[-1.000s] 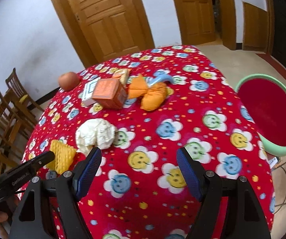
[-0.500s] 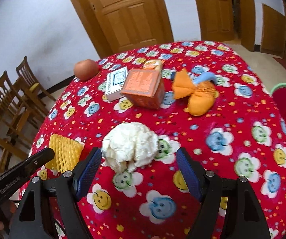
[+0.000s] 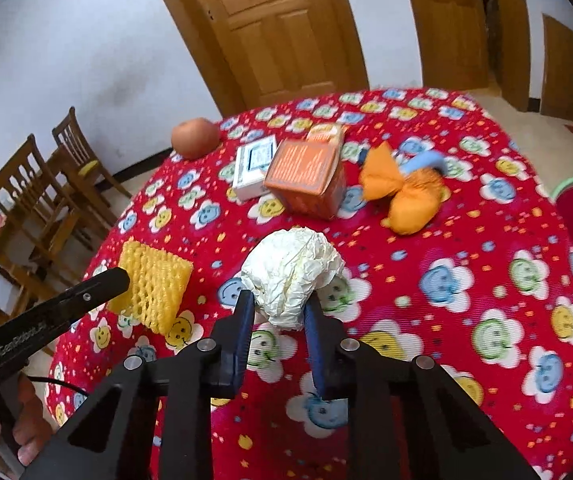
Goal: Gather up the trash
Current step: 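Carry the foam net and tissue over the red bucket and release both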
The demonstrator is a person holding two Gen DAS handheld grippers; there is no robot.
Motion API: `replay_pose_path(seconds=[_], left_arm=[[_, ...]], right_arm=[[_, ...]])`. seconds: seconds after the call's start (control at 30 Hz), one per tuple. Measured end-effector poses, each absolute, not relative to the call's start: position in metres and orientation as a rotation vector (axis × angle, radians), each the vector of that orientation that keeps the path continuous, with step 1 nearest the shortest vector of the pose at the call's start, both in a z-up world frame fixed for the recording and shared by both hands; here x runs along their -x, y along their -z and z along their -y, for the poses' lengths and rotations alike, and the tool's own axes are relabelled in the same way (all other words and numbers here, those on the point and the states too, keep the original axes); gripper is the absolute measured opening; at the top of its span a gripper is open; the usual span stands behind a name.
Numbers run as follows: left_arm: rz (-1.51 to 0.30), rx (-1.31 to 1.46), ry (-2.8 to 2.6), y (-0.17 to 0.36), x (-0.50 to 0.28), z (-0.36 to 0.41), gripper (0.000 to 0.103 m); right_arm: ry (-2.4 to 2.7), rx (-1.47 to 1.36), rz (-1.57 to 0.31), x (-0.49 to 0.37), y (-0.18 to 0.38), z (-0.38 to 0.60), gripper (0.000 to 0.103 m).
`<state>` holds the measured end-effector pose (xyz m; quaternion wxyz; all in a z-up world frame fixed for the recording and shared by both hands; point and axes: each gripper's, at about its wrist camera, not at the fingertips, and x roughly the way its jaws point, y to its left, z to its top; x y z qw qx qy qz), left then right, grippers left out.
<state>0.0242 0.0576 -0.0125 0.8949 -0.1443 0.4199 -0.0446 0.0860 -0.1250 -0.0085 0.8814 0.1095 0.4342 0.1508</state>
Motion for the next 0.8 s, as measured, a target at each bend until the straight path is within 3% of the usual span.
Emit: replay_pose_path(seconds=[0.8], left_arm=[[-0.834,0.195,0.322,-0.042,-0.05,0.059,0.008]], right_arm=[[-0.036,-0.321,-0.739,-0.045,-0.034,0.277,0.025]])
